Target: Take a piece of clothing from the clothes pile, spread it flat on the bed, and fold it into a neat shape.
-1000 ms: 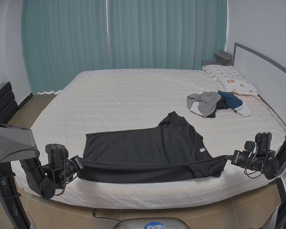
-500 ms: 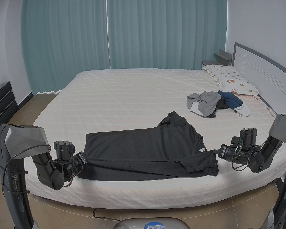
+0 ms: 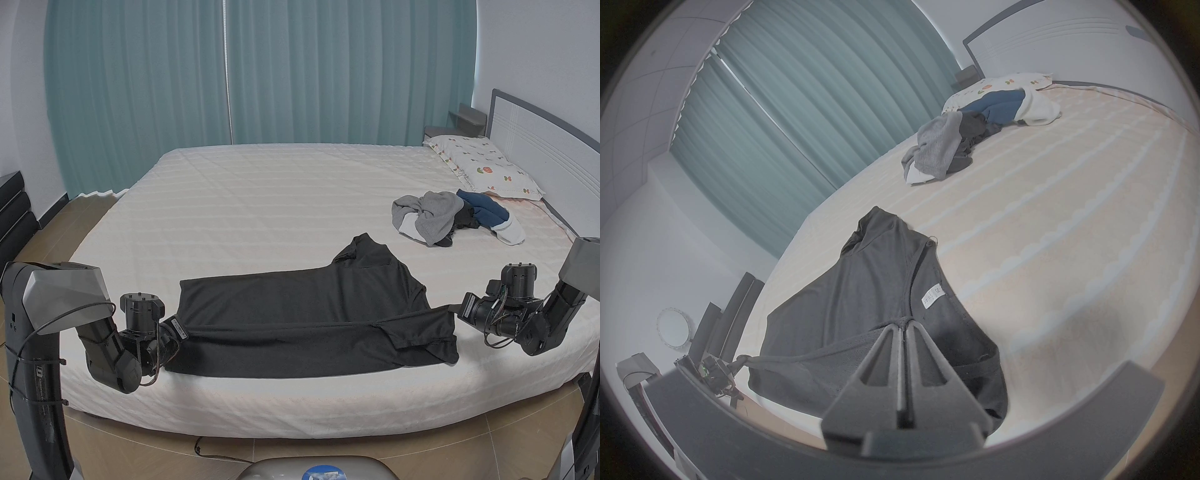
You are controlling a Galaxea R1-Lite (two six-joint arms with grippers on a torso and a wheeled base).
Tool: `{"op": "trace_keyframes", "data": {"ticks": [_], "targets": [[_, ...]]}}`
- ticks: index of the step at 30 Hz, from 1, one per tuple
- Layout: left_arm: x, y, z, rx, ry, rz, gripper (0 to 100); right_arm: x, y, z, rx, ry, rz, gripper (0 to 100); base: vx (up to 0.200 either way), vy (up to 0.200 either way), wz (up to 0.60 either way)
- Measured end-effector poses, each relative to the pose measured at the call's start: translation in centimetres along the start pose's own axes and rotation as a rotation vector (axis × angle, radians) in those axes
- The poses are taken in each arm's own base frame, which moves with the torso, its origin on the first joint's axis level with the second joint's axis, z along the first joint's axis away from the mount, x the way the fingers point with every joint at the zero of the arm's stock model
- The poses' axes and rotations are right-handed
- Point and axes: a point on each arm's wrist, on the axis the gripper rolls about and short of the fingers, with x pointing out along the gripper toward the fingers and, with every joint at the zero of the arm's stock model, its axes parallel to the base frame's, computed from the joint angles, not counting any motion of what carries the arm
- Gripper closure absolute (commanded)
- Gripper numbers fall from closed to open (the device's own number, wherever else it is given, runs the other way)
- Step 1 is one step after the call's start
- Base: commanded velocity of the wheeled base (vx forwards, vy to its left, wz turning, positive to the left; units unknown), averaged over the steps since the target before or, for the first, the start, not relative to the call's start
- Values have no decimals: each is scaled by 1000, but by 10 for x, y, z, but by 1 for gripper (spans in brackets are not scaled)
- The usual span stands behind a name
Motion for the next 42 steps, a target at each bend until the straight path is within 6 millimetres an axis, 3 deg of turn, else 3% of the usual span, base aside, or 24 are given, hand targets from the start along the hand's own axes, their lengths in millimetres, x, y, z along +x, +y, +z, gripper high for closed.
{"op": "trace_keyframes", "data": {"ticks": [11,23,24,34,42], "targets": [[-4,-4,7,-3,-21,-14,100,-18,4,10,0,-34,2,100,0,0,0],[14,-9,7,-5,-35,-26,100,7,-3,5,1,-20,-4,100,0,0,0],[15,-9,7,-5,-32,-24,0,9,-4,4,1,-17,-5,0,0,0,0],[36,-9,-1,-6,-18,-7,0,36,-12,-4,57,-15,0,0,0,0,0],[35,-11,2,-64,-33,-18,0,25,-13,-13,163,-3,-8,0,0,0,0]]}}
